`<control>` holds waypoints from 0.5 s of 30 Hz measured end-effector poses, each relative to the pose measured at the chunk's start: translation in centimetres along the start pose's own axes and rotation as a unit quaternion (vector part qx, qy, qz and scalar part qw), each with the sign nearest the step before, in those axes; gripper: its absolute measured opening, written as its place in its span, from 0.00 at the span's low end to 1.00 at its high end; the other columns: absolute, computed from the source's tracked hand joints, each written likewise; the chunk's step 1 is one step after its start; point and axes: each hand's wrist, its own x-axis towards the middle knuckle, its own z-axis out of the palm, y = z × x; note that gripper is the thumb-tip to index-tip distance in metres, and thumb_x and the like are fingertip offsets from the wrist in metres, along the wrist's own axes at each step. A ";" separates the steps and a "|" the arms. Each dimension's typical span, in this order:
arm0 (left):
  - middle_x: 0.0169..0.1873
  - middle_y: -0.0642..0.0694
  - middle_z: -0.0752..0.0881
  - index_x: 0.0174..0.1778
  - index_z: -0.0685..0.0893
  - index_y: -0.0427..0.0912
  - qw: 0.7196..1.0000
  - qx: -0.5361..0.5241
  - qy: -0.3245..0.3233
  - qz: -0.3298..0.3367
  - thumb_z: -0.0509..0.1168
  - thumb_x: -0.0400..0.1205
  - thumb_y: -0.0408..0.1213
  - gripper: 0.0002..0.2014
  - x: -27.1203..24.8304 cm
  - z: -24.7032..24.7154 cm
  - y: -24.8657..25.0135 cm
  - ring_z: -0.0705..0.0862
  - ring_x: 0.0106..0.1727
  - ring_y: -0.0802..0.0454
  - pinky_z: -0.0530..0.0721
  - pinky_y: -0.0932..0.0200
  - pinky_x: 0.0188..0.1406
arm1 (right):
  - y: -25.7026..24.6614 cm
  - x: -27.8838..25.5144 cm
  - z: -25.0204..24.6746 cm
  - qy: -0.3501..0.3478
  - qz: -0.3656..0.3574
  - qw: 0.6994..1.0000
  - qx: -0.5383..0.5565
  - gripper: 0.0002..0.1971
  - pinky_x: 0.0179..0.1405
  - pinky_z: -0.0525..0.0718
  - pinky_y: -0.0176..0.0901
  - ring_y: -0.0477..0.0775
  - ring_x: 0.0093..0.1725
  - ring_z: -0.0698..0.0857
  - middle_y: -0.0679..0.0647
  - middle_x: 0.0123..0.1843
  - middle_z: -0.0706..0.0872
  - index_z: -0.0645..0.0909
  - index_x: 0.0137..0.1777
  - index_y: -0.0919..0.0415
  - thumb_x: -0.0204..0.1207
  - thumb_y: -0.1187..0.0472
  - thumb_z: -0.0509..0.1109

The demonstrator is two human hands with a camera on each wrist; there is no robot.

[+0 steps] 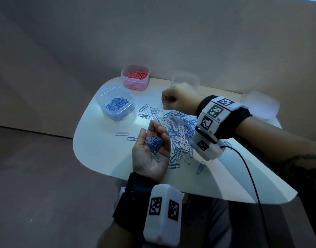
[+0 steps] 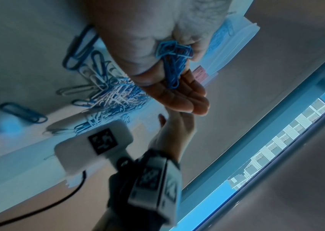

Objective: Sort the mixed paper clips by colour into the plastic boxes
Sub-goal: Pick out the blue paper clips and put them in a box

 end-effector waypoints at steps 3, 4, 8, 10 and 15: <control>0.28 0.47 0.85 0.31 0.87 0.37 1.000 0.006 0.028 -0.001 0.55 0.84 0.47 0.24 -0.1 0.2 0.0 0.86 0.25 0.53 0.85 0.62 0.21 | -2.1 1.7 0.5 -0.029 -0.042 0.997 -0.051 0.13 0.45 0.76 0.34 0.50 0.53 0.81 0.50 0.50 0.87 0.84 0.59 0.58 0.76 0.60 0.70; 0.27 0.47 0.85 0.30 0.87 0.37 0.999 0.009 0.037 0.002 0.52 0.86 0.48 0.27 -0.1 0.2 0.0 0.85 0.25 0.54 0.85 0.63 0.21 | -2.6 2.3 0.7 -0.040 -0.049 0.996 -0.057 0.16 0.52 0.77 0.38 0.53 0.57 0.82 0.52 0.54 0.88 0.83 0.63 0.58 0.76 0.60 0.70; 0.27 0.47 0.84 0.31 0.86 0.38 0.999 0.013 0.047 0.001 0.48 0.86 0.47 0.28 -0.2 0.4 0.0 0.85 0.24 0.54 0.85 0.64 0.20 | -3.4 3.8 1.4 -0.069 -0.046 0.995 -0.055 0.17 0.49 0.74 0.35 0.55 0.58 0.84 0.56 0.57 0.88 0.82 0.64 0.61 0.75 0.61 0.72; 0.27 0.47 0.84 0.31 0.86 0.38 0.999 0.016 0.045 0.002 0.48 0.87 0.47 0.28 -0.2 0.3 0.0 0.85 0.24 0.54 0.85 0.64 0.21 | -3.4 4.3 1.8 -0.082 -0.034 0.995 -0.046 0.15 0.44 0.74 0.35 0.55 0.55 0.84 0.56 0.53 0.87 0.83 0.60 0.63 0.74 0.62 0.72; 0.27 0.46 0.85 0.29 0.86 0.37 0.999 0.017 0.044 0.000 0.48 0.87 0.47 0.29 -0.2 0.4 -0.1 0.85 0.24 0.54 0.85 0.64 0.22 | -3.6 5.3 2.4 -0.129 0.012 0.991 -0.044 0.07 0.37 0.73 0.39 0.52 0.45 0.77 0.53 0.44 0.80 0.82 0.50 0.63 0.75 0.63 0.71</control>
